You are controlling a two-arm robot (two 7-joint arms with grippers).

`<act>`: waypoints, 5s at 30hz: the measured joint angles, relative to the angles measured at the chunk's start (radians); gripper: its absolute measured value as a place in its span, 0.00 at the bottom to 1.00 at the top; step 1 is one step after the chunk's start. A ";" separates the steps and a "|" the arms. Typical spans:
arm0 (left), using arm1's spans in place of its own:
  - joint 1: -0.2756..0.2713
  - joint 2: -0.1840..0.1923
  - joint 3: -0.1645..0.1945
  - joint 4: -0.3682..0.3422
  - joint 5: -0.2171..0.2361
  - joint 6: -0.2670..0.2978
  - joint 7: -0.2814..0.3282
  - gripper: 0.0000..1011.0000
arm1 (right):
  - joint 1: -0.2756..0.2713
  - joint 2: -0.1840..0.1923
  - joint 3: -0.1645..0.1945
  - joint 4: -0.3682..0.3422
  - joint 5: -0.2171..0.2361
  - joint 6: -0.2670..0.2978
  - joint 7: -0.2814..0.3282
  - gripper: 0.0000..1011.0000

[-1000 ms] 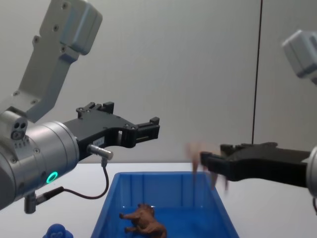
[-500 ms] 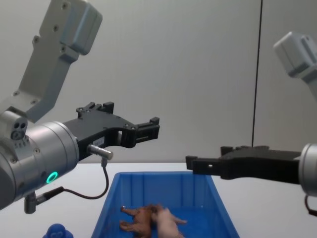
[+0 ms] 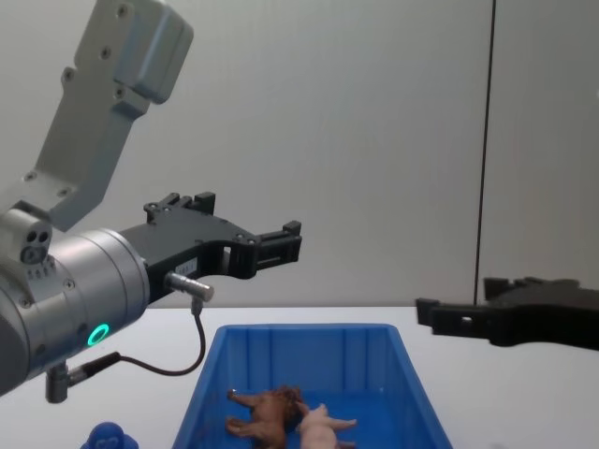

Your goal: Pick up the two dolls from the table and place them into the box.

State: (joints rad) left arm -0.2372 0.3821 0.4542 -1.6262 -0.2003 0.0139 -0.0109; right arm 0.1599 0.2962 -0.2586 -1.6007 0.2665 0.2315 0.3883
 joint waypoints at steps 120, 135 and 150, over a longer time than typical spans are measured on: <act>-0.009 0.038 -0.076 0.073 0.124 0.114 -0.180 0.33 | -0.046 0.057 0.034 -0.018 0.021 -0.043 -0.003 0.99; -0.085 -0.064 -0.018 0.119 0.176 0.062 -0.282 0.79 | -0.046 0.057 0.034 -0.018 0.021 -0.043 -0.003 0.99; -0.108 -0.100 0.001 0.135 0.199 -0.042 -0.296 0.99 | -0.046 0.057 0.034 -0.018 0.021 -0.043 -0.003 0.99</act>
State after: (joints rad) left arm -0.3451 0.2818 0.4549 -1.4915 -0.0013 -0.0284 -0.3068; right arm 0.1144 0.3537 -0.2249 -1.6186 0.2874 0.1885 0.3857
